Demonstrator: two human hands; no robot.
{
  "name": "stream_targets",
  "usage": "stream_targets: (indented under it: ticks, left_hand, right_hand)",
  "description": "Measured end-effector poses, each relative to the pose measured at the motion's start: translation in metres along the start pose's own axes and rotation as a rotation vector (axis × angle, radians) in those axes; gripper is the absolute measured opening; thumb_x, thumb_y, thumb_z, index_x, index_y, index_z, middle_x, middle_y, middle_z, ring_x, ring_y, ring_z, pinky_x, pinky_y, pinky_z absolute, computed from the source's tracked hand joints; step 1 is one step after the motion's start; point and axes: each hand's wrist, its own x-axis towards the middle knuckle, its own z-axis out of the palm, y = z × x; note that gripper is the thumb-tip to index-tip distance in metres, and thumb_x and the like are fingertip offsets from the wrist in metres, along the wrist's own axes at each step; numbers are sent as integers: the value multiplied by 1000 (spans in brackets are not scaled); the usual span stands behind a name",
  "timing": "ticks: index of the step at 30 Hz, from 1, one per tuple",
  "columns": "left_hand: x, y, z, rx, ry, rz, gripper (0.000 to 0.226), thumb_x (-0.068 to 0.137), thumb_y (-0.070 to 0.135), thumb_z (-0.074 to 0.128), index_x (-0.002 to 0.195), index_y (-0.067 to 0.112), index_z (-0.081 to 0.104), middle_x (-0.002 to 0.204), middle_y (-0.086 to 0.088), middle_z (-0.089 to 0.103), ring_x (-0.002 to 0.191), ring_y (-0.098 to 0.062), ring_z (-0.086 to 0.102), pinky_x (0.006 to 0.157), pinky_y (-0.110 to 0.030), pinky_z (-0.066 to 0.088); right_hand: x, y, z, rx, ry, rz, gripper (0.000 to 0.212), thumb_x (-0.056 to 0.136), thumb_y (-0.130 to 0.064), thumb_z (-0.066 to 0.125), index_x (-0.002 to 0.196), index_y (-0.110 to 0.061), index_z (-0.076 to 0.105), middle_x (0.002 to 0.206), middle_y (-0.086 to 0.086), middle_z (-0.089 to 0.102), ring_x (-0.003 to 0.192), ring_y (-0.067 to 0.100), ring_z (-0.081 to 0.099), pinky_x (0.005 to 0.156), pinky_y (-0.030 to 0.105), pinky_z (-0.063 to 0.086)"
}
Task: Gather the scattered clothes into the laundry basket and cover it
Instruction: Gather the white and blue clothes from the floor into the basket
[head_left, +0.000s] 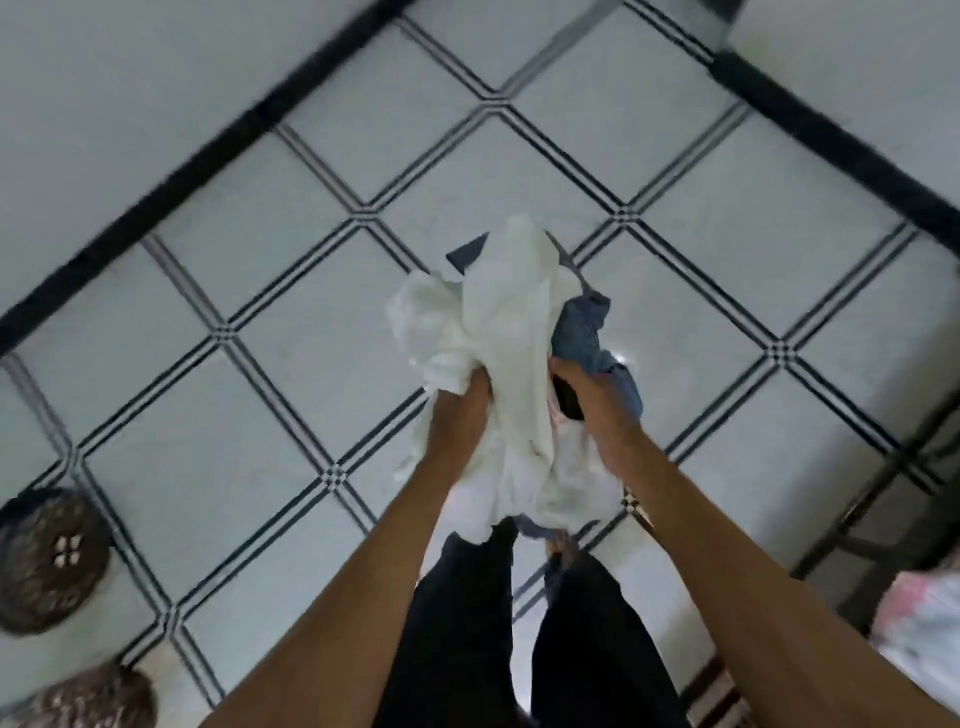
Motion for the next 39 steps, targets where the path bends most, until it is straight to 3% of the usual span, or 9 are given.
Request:
stream_targets:
  ticks: [1,3,8,11,15,21,28,34,39]
  left_hand:
    - [-20,3,-24,-66,56,34,51,77,61,56,120,37,68,120,4,74,118,-20,65,110,-49,47]
    - [-58,11,-68,-173,186,80,60,78,60,56,132,34,61,130,5,69,123,-19,62,112,-46,46]
    - [-136,-8,-193,-430,467,76,51,86,48,57,134,30,56,134,2,65,124,-21,60,113,-46,44]
    - [-169,-50,-278,-538,664,76,23,98,35,57,121,39,56,128,5,65,121,-19,61,113,-46,44]
    - [-209,-113,-379,-606,868,13,37,87,57,52,119,40,60,125,0,69,117,-27,64,106,-51,49]
    - [-275,-172,-510,-837,1144,66,27,97,41,57,123,41,50,117,18,62,114,-13,59,106,-39,47]
    - [-306,-230,-652,-911,1444,-17,73,85,66,60,149,38,41,148,13,53,134,-18,53,114,-49,43]
    - [-338,-265,-762,-1005,1667,-28,67,85,60,67,144,33,52,139,12,63,128,-14,60,110,-46,48]
    - [-376,-319,-858,-1113,1840,17,54,91,46,66,141,31,55,134,13,66,124,-9,62,109,-41,50]
  right_hand:
    - [-21,-15,23,-77,-47,-14,5,97,-32,63,102,-30,63,91,-14,64,75,-5,54,64,12,41]
    - [-47,-35,77,-189,-106,-72,17,98,-26,62,83,-34,61,75,-23,65,65,-12,56,61,9,45]
    - [-115,-24,210,-437,-397,-153,12,94,-27,68,86,-18,71,62,-19,66,55,-15,61,58,5,47]
    - [-144,11,309,-528,-534,-151,9,91,-32,69,99,-31,73,75,-25,74,81,-3,68,81,25,50]
    - [-171,67,424,-649,-740,-175,37,75,-50,72,105,-28,74,105,-8,77,106,19,68,102,46,50]
    - [-198,154,592,-822,-987,-106,71,60,-76,74,111,-27,75,116,3,75,112,28,68,106,58,47]
    - [-273,219,771,-865,-1312,25,45,77,-51,68,107,-18,78,113,13,76,113,35,68,107,60,46]
    - [-320,278,901,-899,-1459,122,73,64,-60,80,121,-15,71,124,14,71,120,34,65,111,60,42]
    - [-390,330,996,-854,-1532,136,52,81,-41,69,124,-11,68,128,17,68,125,34,61,114,56,40]
